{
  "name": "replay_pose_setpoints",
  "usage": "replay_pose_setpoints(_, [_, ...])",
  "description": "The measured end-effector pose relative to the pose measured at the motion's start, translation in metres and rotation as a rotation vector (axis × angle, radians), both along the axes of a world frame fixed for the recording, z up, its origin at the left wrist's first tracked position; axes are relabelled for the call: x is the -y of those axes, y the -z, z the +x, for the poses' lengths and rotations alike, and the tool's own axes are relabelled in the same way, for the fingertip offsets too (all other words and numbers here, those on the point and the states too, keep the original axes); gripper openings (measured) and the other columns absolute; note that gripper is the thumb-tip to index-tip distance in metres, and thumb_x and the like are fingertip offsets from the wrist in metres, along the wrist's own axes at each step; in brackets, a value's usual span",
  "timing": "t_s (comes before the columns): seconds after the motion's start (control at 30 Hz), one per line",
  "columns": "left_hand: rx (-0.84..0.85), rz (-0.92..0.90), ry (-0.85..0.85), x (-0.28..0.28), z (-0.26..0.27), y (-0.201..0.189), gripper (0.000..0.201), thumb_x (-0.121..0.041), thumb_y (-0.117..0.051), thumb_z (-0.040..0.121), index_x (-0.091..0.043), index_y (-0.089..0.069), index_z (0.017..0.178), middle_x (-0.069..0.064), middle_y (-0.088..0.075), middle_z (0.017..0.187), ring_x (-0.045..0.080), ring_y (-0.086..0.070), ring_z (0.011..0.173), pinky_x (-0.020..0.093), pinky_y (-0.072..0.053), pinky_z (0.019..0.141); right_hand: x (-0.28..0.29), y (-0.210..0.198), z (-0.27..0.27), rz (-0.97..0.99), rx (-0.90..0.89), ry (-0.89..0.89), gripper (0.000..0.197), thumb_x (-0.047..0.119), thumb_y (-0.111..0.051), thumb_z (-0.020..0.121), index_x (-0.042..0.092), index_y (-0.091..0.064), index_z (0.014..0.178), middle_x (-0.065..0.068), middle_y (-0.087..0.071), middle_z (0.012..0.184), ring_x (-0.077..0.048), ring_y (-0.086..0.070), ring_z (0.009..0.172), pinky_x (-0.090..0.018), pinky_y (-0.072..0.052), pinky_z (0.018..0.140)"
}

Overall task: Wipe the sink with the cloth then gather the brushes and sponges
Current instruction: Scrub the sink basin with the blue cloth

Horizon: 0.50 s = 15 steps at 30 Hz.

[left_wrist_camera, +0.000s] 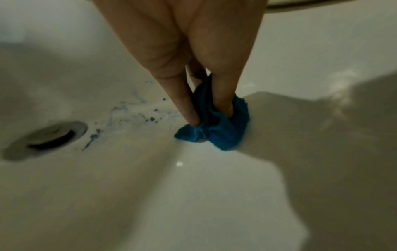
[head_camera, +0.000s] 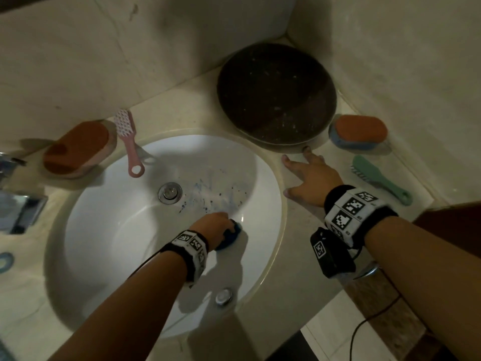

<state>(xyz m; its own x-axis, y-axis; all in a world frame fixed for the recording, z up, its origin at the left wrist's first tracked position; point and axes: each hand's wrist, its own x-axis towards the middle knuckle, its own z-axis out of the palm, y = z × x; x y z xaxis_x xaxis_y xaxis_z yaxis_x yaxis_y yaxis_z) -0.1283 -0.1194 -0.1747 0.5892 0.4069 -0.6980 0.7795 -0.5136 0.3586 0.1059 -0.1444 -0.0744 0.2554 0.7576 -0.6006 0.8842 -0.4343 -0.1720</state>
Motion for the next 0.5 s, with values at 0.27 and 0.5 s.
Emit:
replay_pose_setpoints(0.27, [0.348,-0.081,-0.085,0.017,0.005,-0.009,0.038,-0.015,-0.061,0.088,-0.021,-0.059,0.126,0.006,-0.059,0.129,0.022,-0.054,0.118,0.026,-0.039,0.102,0.001,0.000,-0.001,0.000,0.005,0.000,0.082,0.042,-0.063,0.083,0.046,-0.011,0.146,-0.004,0.007,0.160,-0.037,0.002,0.146,-0.043,-0.017,0.117])
replay_pose_setpoints(0.5, [0.093,0.044,-0.057,-0.010,0.002,0.008,0.039,-0.018,-0.052,0.094,-0.019,-0.052,0.133,0.011,-0.048,0.133,0.030,-0.050,0.119,0.034,-0.040,0.102,0.000,0.002,-0.001,0.001,0.023,-0.012,0.081,0.044,-0.063,0.083,0.045,-0.011,0.146,-0.006,0.006,0.160,-0.037,0.001,0.146,-0.043,-0.015,0.117])
